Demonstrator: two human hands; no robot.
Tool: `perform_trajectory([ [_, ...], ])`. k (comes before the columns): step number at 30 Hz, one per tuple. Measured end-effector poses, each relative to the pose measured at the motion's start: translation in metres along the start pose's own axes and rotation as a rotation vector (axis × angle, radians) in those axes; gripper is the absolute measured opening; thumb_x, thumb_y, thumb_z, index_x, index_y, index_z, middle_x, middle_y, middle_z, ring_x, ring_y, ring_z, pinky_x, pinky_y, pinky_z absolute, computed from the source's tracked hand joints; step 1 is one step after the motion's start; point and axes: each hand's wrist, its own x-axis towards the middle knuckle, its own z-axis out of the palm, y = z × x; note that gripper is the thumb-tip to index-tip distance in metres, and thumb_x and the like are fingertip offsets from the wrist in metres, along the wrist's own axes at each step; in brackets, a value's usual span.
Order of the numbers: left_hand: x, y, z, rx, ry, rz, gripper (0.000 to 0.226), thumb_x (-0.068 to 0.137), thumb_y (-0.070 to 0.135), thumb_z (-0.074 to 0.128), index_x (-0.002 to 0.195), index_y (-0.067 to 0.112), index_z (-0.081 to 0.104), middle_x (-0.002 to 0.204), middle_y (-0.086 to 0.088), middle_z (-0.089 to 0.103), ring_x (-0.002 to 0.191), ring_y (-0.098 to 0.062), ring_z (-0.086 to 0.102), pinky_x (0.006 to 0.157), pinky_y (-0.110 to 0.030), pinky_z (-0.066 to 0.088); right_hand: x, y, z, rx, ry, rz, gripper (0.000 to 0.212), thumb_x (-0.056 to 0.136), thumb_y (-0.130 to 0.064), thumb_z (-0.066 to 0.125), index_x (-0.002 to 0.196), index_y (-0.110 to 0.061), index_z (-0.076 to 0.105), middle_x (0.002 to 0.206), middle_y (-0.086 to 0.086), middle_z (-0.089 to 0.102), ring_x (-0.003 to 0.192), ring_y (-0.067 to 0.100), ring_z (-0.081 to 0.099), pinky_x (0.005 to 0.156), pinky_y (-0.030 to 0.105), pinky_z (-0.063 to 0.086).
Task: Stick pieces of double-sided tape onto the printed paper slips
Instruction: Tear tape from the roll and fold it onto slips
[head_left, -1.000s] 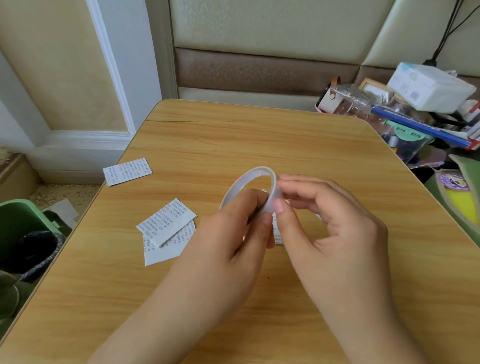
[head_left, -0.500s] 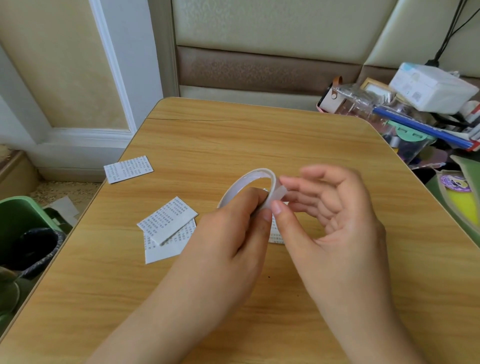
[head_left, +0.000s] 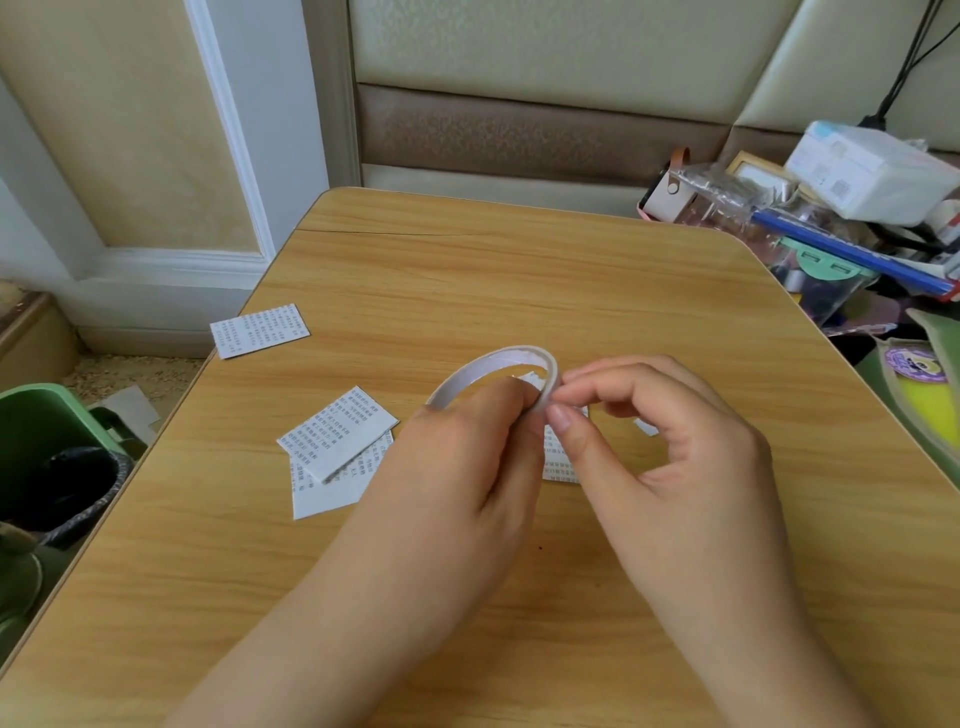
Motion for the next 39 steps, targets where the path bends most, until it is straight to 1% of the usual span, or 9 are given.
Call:
perform_trajectory([
  [4,0.001,-0.002,-0.001,0.035,0.000,-0.003,0.030,0.088,0.027,0.042,0.069,0.006,0.053,0.054,-0.012,0.041,0.048,-0.029,0.034,0.040,-0.018,0.023,0.000,0.000,0.001,-0.039,-0.017,-0.015,0.006,0.078,-0.015,0.069,0.076,-0.020,0.067,0.085,-0.012,0.057,0.085,-0.004,0.054,0.077,0.005,0.035],
  [6,0.001,-0.001,-0.003,0.026,0.007,-0.023,0.031,0.084,0.028,0.045,0.065,0.006,0.054,0.052,-0.010,0.040,0.046,-0.024,0.033,0.040,-0.016,0.023,0.001,0.001,0.000,-0.013,-0.035,-0.016,0.003,0.079,-0.019,0.068,0.076,-0.021,0.068,0.085,-0.011,0.055,0.087,0.001,0.055,0.078,0.005,0.035],
  [9,0.001,0.001,-0.007,-0.039,0.013,-0.076,0.027,0.078,0.028,0.050,0.058,0.011,0.056,0.046,-0.001,0.035,0.041,-0.009,0.031,0.039,-0.012,0.023,0.002,0.001,-0.002,0.037,-0.074,-0.024,0.007,0.078,-0.026,0.064,0.077,-0.021,0.069,0.085,-0.012,0.051,0.086,0.007,0.056,0.078,0.008,0.037],
  [13,0.001,0.003,-0.009,-0.092,0.008,-0.096,0.024,0.075,0.024,0.052,0.055,0.010,0.056,0.043,0.006,0.031,0.041,-0.006,0.030,0.039,-0.010,0.021,0.003,0.000,-0.004,0.102,-0.112,-0.050,0.007,0.077,-0.025,0.064,0.077,-0.020,0.069,0.084,-0.017,0.049,0.085,0.009,0.056,0.077,0.011,0.038],
  [16,0.001,0.005,-0.011,-0.189,0.008,-0.131,0.024,0.072,0.027,0.053,0.058,0.008,0.056,0.043,0.008,0.029,0.040,-0.006,0.027,0.039,-0.011,0.021,0.003,-0.001,-0.004,0.162,-0.119,-0.065,0.004,0.077,-0.023,0.065,0.077,-0.020,0.068,0.083,-0.015,0.049,0.082,0.009,0.056,0.076,0.015,0.039],
  [20,0.003,0.005,-0.013,-0.323,-0.035,-0.188,0.035,0.065,0.046,0.048,0.066,0.013,0.060,0.048,0.005,0.033,0.043,-0.006,0.026,0.039,-0.016,0.022,0.004,-0.002,-0.007,0.195,-0.134,-0.073,0.003,0.079,-0.021,0.064,0.081,-0.021,0.067,0.085,-0.008,0.051,0.084,0.011,0.056,0.077,0.013,0.039],
  [24,0.003,0.006,-0.012,-0.320,-0.065,-0.227,0.024,0.075,0.037,0.048,0.071,0.017,0.062,0.048,0.004,0.035,0.041,-0.006,0.026,0.038,-0.015,0.024,0.005,0.002,-0.009,0.077,-0.156,-0.088,0.007,0.085,-0.025,0.060,0.085,-0.021,0.066,0.088,-0.012,0.049,0.089,0.010,0.054,0.081,0.010,0.035],
  [33,0.003,0.002,-0.012,-0.329,-0.072,-0.233,0.026,0.072,0.034,0.052,0.069,0.010,0.058,0.049,0.004,0.034,0.041,-0.006,0.026,0.038,-0.013,0.024,0.003,0.005,-0.006,0.044,-0.203,-0.143,0.009,0.089,-0.023,0.055,0.087,-0.019,0.062,0.091,-0.012,0.046,0.091,0.012,0.053,0.083,0.026,0.041],
  [39,0.005,0.003,-0.014,-0.474,-0.103,-0.273,0.026,0.066,0.044,0.050,0.060,0.021,0.061,0.046,0.012,0.040,0.045,-0.004,0.034,0.045,-0.013,0.030,0.003,0.000,-0.004,0.091,-0.135,-0.194,0.008,0.092,-0.021,0.053,0.089,-0.019,0.060,0.092,-0.011,0.045,0.087,0.018,0.052,0.080,0.035,0.043],
])
